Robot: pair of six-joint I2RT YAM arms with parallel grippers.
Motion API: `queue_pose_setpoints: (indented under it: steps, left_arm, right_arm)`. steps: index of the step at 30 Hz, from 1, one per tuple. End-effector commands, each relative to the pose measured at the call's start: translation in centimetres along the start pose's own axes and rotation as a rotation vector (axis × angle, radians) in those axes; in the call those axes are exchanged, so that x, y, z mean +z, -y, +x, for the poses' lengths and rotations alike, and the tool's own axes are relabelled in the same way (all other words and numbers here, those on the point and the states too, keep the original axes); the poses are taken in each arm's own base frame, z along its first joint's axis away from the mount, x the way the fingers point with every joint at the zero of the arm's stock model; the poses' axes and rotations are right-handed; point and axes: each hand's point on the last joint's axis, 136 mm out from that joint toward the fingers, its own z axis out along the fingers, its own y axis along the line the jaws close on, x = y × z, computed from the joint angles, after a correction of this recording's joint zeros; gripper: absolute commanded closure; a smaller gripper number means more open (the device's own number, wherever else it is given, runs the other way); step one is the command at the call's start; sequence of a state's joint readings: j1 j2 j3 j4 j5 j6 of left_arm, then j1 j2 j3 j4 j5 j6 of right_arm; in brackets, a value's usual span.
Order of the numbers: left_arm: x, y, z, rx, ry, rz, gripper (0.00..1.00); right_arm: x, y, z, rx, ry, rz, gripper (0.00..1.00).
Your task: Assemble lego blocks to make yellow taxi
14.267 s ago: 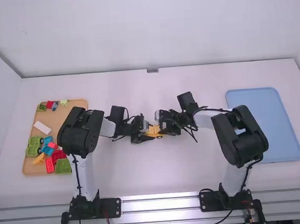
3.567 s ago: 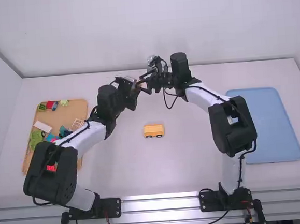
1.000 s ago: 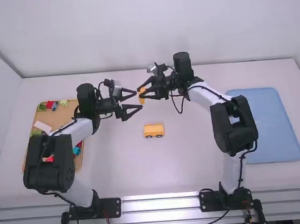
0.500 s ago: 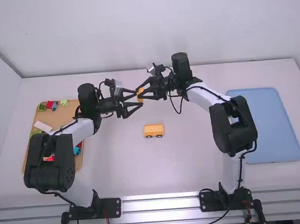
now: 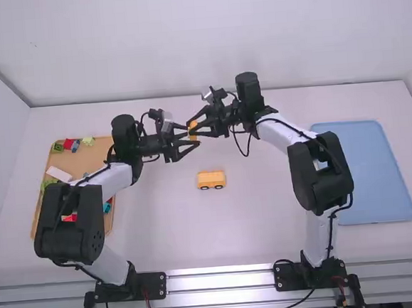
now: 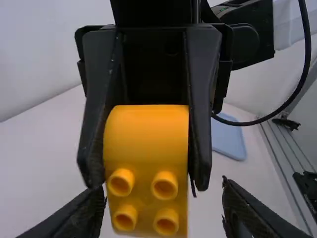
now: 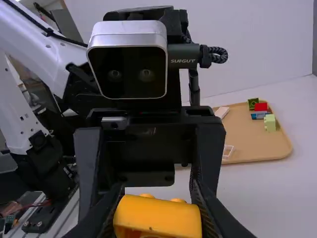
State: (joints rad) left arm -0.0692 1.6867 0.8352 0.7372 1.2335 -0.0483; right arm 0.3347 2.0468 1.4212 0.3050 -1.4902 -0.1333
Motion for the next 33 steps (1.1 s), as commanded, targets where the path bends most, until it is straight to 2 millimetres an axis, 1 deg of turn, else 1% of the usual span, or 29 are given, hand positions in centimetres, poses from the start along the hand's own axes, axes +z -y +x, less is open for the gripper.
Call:
queue_pose_setpoints:
  steps: [1, 2, 4, 5, 6, 7, 9, 12, 13, 14, 16, 17, 19, 21, 23, 24, 25, 26, 27, 30, 33]
  left_arm:
    - [-0.2, -0.2, -0.7, 0.033, 0.008, -0.001, 0.48]
    - [-0.3, -0.2, -0.7, 0.033, 0.009, -0.002, 0.51]
    - [-0.3, -0.3, -0.7, 0.033, 0.009, -0.004, 0.62]
    - [-0.3, -0.2, -0.7, 0.034, 0.009, -0.003, 0.66]
    - [-0.1, 0.0, -0.7, 0.034, 0.007, 0.004, 0.79]
    - [0.0, 0.0, -0.7, 0.035, 0.007, 0.004, 0.84]
    - [-0.1, -0.1, -0.8, 0.04, 0.01, 0.004, 0.9]
    - [-0.2, -0.1, -0.8, 0.045, 0.012, 0.006, 0.9]
    - [-0.3, -0.1, -0.9, 0.047, 0.013, 0.004, 0.87]
    - [-0.5, -0.3, -0.8, 0.042, 0.013, -0.002, 0.86]
    - [-1.0, -0.9, -0.7, 0.017, 0.009, -0.024, 0.86]
    - [-1.5, -1.5, -0.5, -0.005, 0.005, -0.046, 0.89]
    - [-2.9, -2.6, 0.4, -0.039, -0.018, -0.086, 0.91]
    - [-4.0, -3.8, 1.4, -0.072, -0.052, -0.143, 0.92]
    - [-5.0, -5.6, 2.7, -0.121, -0.116, -0.253, 0.92]
    - [-5.5, -6.6, 3.7, -0.13, -0.178, -0.321, 0.94]
    - [-5.6, -6.8, 3.9, -0.13, -0.195, -0.336, 0.94]
    - [-6.0, -7.4, 4.7, -0.127, -0.277, -0.389, 0.95]
    - [-6.1, -7.7, 5.2, -0.116, -0.351, -0.423, 0.98]
    - [-6.1, -7.2, 6.0, -0.027, -0.547, -0.444, 0.98]
    - [-6.4, -6.1, 7.0, 0.116, -0.729, -0.401, 0.98]
  right_arm:
    - [0.2, -0.5, -0.8, -0.021, 0.005, -0.046, 0.83]
    - [0.2, -0.6, -0.8, -0.021, 0.006, -0.052, 0.83]
    - [0.2, -0.6, -0.8, -0.021, 0.006, -0.05, 0.83]
    - [0.2, -0.6, -0.8, -0.021, 0.006, -0.05, 0.83]
    - [0.3, -0.6, -0.8, -0.021, 0.005, -0.052, 0.83]
    - [0.3, -0.6, -0.8, -0.022, 0.005, -0.051, 0.82]
    - [0.2, -0.6, -0.8, -0.026, 0.006, -0.048, 0.79]
    - [0.2, -0.2, -0.8, -0.024, 0.003, -0.03, 0.64]
    - [0.2, 0.1, -0.7, -0.024, 0.001, -0.011, 0.27]
    - [0.2, 0.5, -0.7, -0.018, -0.001, 0.015, 0.02]
    - [-0.5, 1.7, -0.7, 0.005, -0.002, 0.08, 0.01]
    - [-0.9, 2.4, -0.7, 0.019, -0.002, 0.12, 0.01]
    - [-2.7, 4.5, -0.7, 0.053, 0.001, 0.245, 0.01]
    - [-4.1, 5.9, -0.6, 0.078, 0.007, 0.327, 0.01]
    - [-5.7, 7.1, -0.6, 0.107, 0.016, 0.402, 0.01]
    - [-6.7, 7.7, -0.6, 0.124, 0.023, 0.447, 0.01]
    - [-7.0, 7.9, -0.6, 0.126, 0.024, 0.457, 0.02]
    - [-8.0, 8.6, -0.4, 0.139, 0.026, 0.508, 0.02]
    - [-8.6, 9.2, -0.2, 0.15, 0.023, 0.55, 0.01]
    - [-10.3, 10.8, 0.4, 0.191, 0.0, 0.706, 0.01]
    - [-11.1, 10.6, 0.6, 0.164, -0.072, 0.8, 0.01]
